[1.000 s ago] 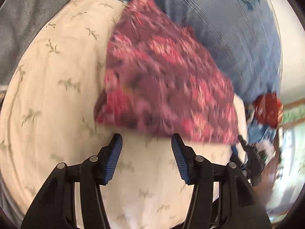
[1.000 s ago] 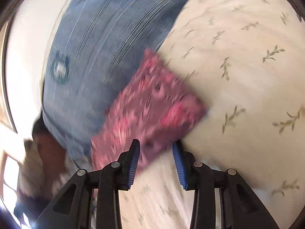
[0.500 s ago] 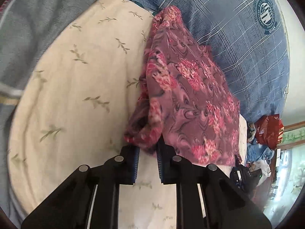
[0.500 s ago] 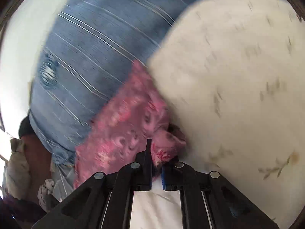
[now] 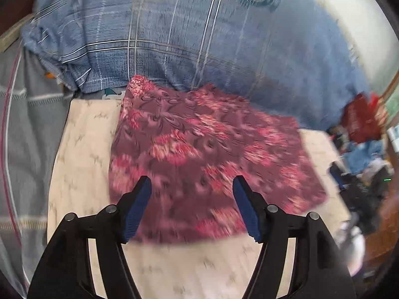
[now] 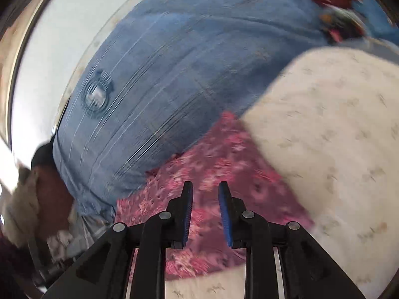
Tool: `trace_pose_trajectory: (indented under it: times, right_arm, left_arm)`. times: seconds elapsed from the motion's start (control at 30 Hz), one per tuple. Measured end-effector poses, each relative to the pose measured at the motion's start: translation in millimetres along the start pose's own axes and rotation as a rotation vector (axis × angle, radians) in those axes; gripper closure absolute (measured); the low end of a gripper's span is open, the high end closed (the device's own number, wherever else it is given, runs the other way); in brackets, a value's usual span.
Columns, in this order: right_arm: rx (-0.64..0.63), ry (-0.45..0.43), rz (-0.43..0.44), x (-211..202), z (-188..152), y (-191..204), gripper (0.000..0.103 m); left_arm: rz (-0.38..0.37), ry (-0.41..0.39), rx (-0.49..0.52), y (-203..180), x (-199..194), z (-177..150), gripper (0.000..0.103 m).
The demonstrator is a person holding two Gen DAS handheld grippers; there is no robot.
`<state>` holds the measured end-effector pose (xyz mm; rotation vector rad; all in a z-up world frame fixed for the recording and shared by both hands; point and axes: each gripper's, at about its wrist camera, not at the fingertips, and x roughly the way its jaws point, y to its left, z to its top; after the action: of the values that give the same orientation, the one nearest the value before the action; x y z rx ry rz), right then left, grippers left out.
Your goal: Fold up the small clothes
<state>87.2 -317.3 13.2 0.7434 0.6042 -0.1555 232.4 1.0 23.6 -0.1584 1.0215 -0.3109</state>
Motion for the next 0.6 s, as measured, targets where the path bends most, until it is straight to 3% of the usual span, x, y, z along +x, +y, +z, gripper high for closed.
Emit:
trace_pose_trajectory:
  times: [0.13, 0.17, 0.23, 0.27, 0.37, 0.5, 0.6]
  right_arm:
    - [-0.122, 0.029, -0.068, 35, -1, 18, 0.077]
    - [-0.147, 0.063, -0.1, 49, -5, 15, 0.077]
    - [-0.188, 0.205, -0.173, 81, -17, 2, 0.076]
    - [-0.191, 0.15, -0.134, 70, -17, -1, 0.076]
    - [-0.131, 0.189, -0.103, 64, -3, -4, 0.076]
    - [-0.131, 0.089, -0.108, 57, 36, 8, 0.071]
    - [-0.152, 0.079, -0.143, 78, 54, 13, 0.067]
  left_arm:
    - [0.119, 0.108, -0.067, 24, 64, 5, 0.036]
    - [0.127, 0.138, -0.087, 31, 76, 2, 0.036]
    - [0.099, 0.094, -0.074, 35, 76, -1, 0.034]
    - [0.077, 0.092, -0.046, 32, 70, -1, 0.034]
    - [0.005, 0.071, -0.008, 30, 56, 11, 0.034]
    - [0.042, 0.005, -0.064, 45, 46, 50, 0.034]
    - [0.087, 0.044, -0.142, 66, 68, 73, 0.034]
